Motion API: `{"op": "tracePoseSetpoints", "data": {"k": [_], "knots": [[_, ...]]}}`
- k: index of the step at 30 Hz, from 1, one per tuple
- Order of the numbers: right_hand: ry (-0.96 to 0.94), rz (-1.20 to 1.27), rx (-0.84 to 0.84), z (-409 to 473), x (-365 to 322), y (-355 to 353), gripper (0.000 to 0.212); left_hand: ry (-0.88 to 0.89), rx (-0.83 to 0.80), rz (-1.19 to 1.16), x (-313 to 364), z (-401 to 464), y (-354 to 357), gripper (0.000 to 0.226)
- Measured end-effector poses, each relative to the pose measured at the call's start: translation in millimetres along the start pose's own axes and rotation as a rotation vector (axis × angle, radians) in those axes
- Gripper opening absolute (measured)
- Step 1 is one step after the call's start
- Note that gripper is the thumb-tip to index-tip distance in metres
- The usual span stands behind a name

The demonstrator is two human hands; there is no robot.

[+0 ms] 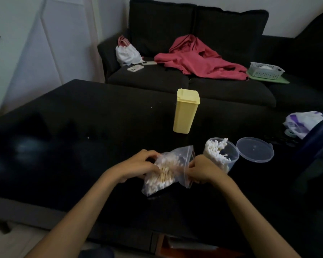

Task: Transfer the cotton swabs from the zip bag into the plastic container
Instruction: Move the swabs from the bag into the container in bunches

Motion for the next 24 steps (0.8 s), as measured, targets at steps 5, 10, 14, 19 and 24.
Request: {"op": "tracePoseSetpoints", "data": {"k": [5, 10, 14, 19, 24], "knots": [[-0.015, 0.189, 0.076, 1, -4, 4, 0.021, 0.003, -0.087, -0.050, 3, -2, 1, 0.039], [-0.032, 0.345, 0.103, -6, -11, 0, 0.013, 0.014, -0.070, -0.055, 9, -3, -2, 0.044], [-0.043, 0.385, 0.123, -5, -10, 2, 0.014, 0.017, -0.071, -0.059, 12, -2, 3, 0.031], [-0.050, 0.351, 0.116, 0, -7, 3, 0.019, 0.040, 0.023, -0.146, 9, 6, 10, 0.024], [-0.082, 0.309, 0.084, -1, -9, -5, 0.008, 0.012, 0.055, -0.170, 10, 10, 13, 0.014]]}}
Point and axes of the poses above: each hand's wrist, its own z-axis towards the middle knuckle, its own y-axis out of the palm, x = y × z, the point moved 1 cm from there along z, towards the middle knuckle, and after that the axes turned 14 degrees about -y, right-handed, at the moved point
